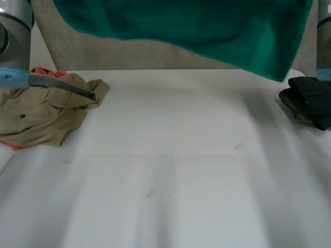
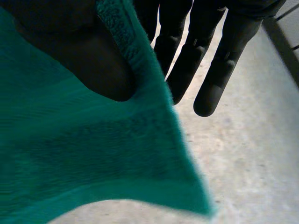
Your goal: Fold the laundry.
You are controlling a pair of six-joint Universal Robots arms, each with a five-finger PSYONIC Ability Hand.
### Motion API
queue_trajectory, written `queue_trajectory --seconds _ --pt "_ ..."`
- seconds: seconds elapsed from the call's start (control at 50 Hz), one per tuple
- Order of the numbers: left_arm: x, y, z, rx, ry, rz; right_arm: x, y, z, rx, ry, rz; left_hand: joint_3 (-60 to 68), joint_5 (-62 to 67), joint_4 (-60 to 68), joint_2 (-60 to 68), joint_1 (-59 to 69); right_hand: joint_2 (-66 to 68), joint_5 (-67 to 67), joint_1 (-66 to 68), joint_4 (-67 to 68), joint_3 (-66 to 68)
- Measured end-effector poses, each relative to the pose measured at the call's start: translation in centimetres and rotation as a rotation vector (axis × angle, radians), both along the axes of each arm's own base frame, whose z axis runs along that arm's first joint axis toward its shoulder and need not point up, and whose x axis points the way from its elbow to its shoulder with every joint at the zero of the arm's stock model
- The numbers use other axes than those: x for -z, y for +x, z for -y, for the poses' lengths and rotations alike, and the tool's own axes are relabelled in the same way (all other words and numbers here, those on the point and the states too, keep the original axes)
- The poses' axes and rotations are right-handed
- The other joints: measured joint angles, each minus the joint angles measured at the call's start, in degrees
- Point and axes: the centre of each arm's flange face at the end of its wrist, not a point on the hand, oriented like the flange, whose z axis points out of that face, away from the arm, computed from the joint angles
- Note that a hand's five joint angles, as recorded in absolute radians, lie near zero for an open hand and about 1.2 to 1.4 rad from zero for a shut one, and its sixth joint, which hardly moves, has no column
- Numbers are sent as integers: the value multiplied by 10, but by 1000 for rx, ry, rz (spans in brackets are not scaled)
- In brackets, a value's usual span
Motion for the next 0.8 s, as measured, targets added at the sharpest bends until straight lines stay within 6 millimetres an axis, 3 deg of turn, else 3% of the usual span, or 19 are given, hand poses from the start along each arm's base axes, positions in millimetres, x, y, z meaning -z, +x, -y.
queue_trajectory --seconds 0.08,0.14,0.16,0.22,0.28,0.3,0.32,0.34,0.4,0.52,0.56,0.68,0.8 --pt "40 5 -1 7 118 23 31 0 -1 -27 98 -27 0 0 0 0 0 0 0 0 0 0" --pt "81 10 -5 4 236 54 65 -1 -3 -44 215 -59 0 0 0 0 0 0 0 0 0 0" --pt "85 10 -5 3 247 58 71 -1 -3 -47 236 -65 0 0 0 0 0 0 0 0 0 0" --pt "139 15 -14 9 393 102 118 -5 -10 -75 400 -114 0 0 0 0 0 0 0 0 0 0" --pt "166 16 -21 21 462 127 143 -7 -17 -95 491 -141 0 0 0 0 0 0 0 0 0 0" --pt "195 16 -29 40 534 158 170 -9 -27 -120 592 -170 0 0 0 0 0 0 0 0 0 0" --pt "199 16 -30 44 544 162 172 -9 -28 -123 601 -173 0 0 0 0 0 0 0 0 0 0" --pt "219 16 -37 59 591 189 189 -10 -37 -139 667 -192 0 0 0 0 0 0 0 0 0 0" --pt "253 17 -48 84 668 249 218 -11 -57 -166 792 -227 0 0 0 0 0 0 0 0 0 0" --pt "283 23 -57 88 738 334 239 -11 -81 -187 915 -256 0 0 0 0 0 0 0 0 0 0" --pt "292 25 -61 91 766 380 241 -10 -88 -193 944 -255 -79 -57 -79 -83 -54 0 0 0 0 0" --pt "297 24 -73 139 777 465 238 -8 -96 -201 985 -220 -272 -258 -282 -275 -259 0 0 0 0 0" --pt "297 19 -90 226 746 545 237 -9 -95 -193 997 -194 -345 -326 -355 -347 -319 0 0 0 0 0"
